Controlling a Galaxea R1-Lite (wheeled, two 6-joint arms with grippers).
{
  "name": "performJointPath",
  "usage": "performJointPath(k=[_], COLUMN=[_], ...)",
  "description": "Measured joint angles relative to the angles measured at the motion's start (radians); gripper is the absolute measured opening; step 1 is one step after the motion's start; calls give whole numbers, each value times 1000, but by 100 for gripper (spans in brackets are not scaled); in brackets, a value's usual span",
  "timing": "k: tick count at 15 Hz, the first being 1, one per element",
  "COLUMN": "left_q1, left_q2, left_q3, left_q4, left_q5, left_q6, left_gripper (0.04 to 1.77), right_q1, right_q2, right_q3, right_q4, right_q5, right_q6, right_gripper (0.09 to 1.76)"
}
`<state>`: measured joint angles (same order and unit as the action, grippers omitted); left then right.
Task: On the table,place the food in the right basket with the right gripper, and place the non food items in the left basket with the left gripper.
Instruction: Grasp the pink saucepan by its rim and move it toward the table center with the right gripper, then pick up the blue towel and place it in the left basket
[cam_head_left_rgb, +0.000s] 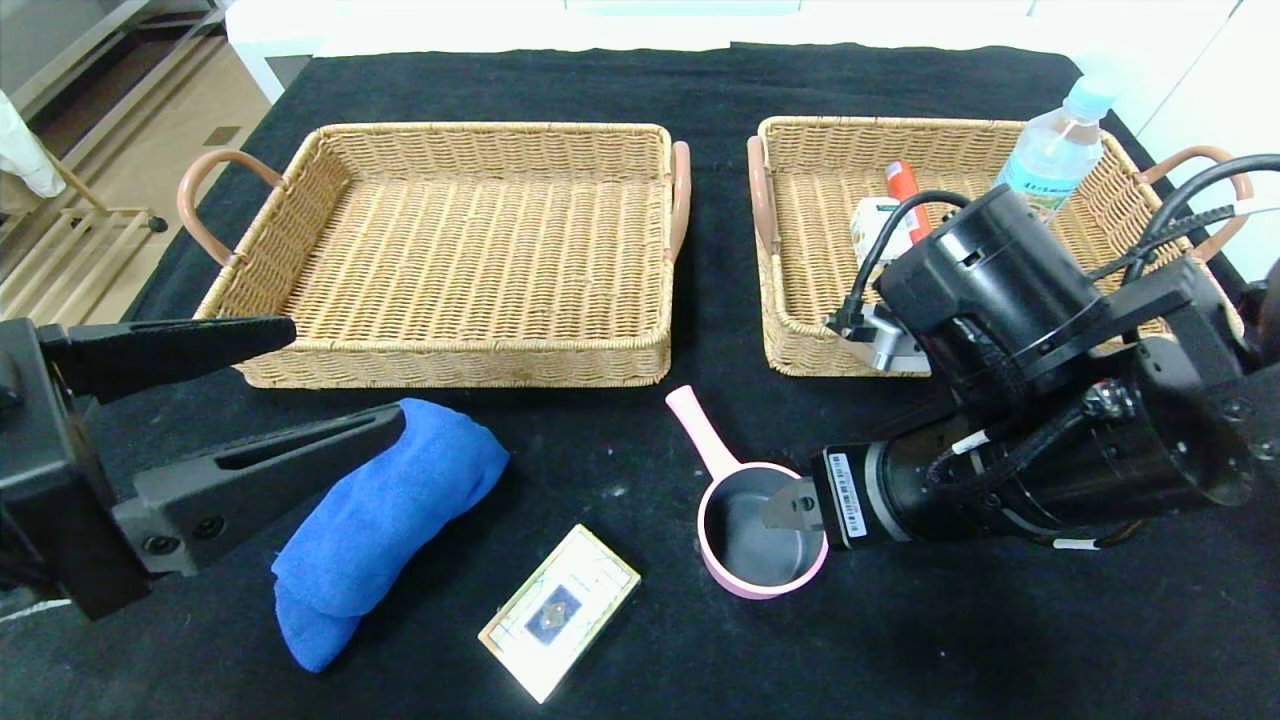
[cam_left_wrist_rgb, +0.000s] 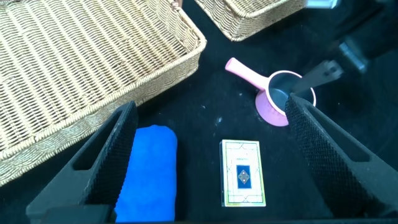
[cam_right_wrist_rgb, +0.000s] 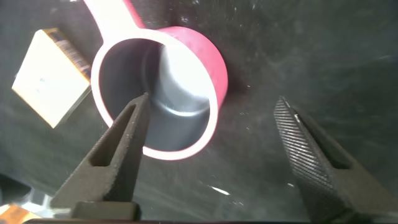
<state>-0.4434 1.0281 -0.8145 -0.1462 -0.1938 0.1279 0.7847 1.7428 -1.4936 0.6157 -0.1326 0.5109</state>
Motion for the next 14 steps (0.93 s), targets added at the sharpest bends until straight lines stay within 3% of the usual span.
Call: performJointPath(k=[11,14], left_q1=[0,0], left_q2=[1,2], left_q3=[1,3], left_q4=[-1,-1], left_q5=[3,3], left_q6=[0,-1], left_gripper=[172,172], right_q1=[-39,-93], right_q2=[-247,-312], right_q3=[31,39], right_q4=[-3,-4], right_q5=[10,91], right_q6=[-281,-357], right_gripper=[165,167])
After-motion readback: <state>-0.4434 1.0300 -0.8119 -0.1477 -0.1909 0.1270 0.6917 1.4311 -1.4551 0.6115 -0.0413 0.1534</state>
